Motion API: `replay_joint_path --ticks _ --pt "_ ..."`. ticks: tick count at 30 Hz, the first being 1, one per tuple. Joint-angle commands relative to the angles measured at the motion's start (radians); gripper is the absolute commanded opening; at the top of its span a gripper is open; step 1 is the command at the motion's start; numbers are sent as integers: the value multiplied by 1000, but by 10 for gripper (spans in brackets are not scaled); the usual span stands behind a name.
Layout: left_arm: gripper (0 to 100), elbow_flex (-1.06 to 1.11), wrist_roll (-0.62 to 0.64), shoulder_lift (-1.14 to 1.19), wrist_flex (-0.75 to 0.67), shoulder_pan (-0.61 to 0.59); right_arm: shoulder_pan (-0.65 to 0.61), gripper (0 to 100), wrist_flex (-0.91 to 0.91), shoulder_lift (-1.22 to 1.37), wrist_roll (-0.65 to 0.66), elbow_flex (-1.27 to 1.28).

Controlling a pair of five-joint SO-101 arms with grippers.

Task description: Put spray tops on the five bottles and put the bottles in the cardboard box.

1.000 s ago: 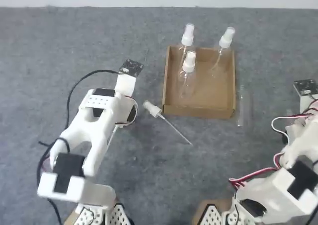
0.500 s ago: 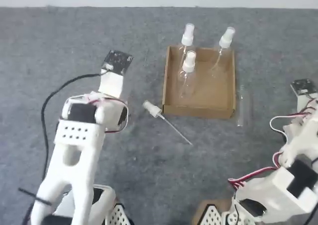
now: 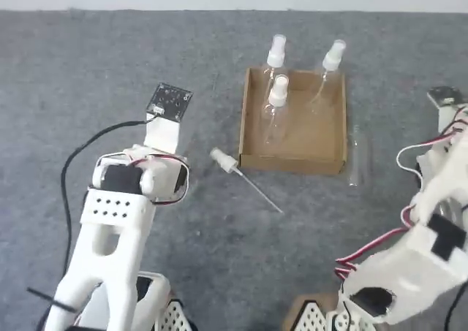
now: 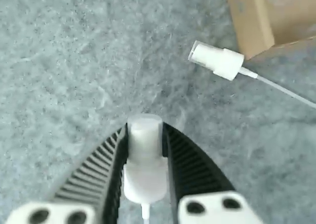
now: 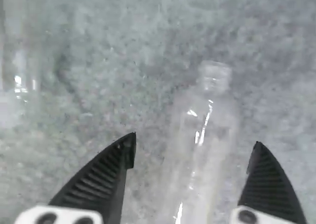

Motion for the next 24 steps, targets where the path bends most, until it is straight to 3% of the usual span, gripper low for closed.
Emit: replay_joint_path --ticks 1,9,17,24 --pt "12 -8 6 -40 -18 2 7 296 12 58 -8 -118" --pt "12 5 9 -38 -49 5 35 292 5 217 -8 -259" --pt "12 25 9 -43 -66 5 31 72 10 248 -9 -287" --pt "12 -10 9 -46 -58 -3 13 6 173 168 -20 -423"
